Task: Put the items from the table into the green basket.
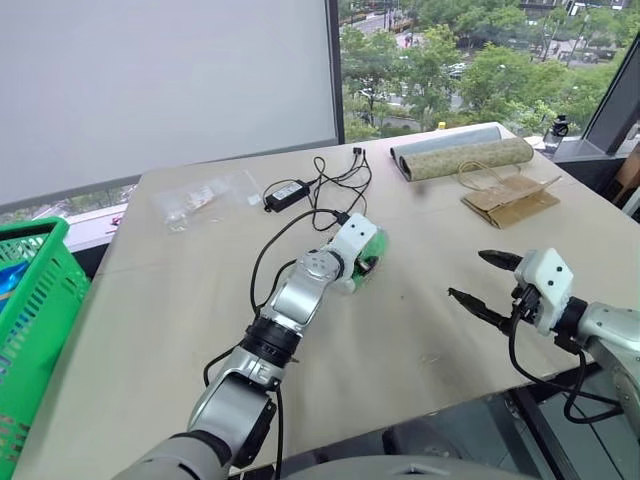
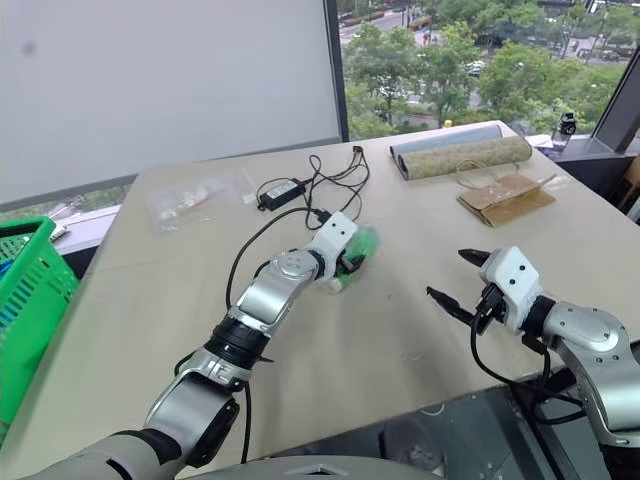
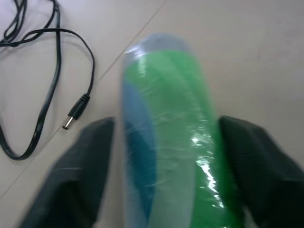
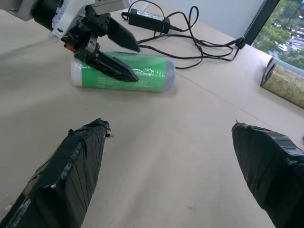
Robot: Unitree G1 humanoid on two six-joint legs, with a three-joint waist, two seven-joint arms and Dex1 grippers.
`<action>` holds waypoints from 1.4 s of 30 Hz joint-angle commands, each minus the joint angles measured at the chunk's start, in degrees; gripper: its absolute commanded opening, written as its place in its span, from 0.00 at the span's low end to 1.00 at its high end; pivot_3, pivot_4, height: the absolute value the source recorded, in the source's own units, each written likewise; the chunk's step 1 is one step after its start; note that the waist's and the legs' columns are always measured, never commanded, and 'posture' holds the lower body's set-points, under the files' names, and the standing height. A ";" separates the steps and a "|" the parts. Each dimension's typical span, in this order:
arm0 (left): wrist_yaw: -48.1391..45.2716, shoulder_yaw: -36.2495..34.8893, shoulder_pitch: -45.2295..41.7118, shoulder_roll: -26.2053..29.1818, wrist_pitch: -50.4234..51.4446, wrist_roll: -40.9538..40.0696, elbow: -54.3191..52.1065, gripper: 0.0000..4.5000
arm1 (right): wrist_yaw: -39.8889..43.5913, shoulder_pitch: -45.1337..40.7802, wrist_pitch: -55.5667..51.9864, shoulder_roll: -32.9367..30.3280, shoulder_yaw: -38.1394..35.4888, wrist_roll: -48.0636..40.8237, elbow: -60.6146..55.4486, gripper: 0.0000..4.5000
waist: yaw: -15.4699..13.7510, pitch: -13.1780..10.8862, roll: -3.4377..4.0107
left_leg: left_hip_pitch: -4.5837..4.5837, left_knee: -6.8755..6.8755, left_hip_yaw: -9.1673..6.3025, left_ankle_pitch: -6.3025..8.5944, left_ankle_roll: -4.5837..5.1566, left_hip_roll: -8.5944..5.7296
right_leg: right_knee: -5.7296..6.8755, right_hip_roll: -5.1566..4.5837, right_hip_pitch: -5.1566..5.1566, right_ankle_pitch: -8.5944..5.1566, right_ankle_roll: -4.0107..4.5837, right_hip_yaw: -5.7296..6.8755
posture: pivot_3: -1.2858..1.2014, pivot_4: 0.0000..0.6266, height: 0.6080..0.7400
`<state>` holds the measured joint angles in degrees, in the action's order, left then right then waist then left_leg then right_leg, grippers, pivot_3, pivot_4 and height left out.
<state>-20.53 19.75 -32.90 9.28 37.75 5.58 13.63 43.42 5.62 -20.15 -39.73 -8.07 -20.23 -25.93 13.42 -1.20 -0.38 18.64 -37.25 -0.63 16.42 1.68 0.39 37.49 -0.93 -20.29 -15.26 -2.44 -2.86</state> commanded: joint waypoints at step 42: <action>-3.34 -20.92 3.71 6.79 15.57 -21.28 -27.95 0.72 | 3.99 -19.20 -0.93 5.85 6.52 -5.38 5.26 1.00 | -10.70 -1.06 -0.34 | 2.49 -0.34 -0.74 -0.12 -0.19 -0.37 | 0.29 -0.87 -2.45 0.22 0.17 0.27 | 0.47 0.01 1.00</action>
<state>-23.06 -2.12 -28.23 16.18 53.08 -14.71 -11.32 47.14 -13.01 -22.18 -33.17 -0.36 -25.61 -19.73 2.72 -2.26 -0.72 21.13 -37.61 -1.39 16.30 1.49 0.01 37.77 -1.80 -22.74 -15.04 -2.26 -2.58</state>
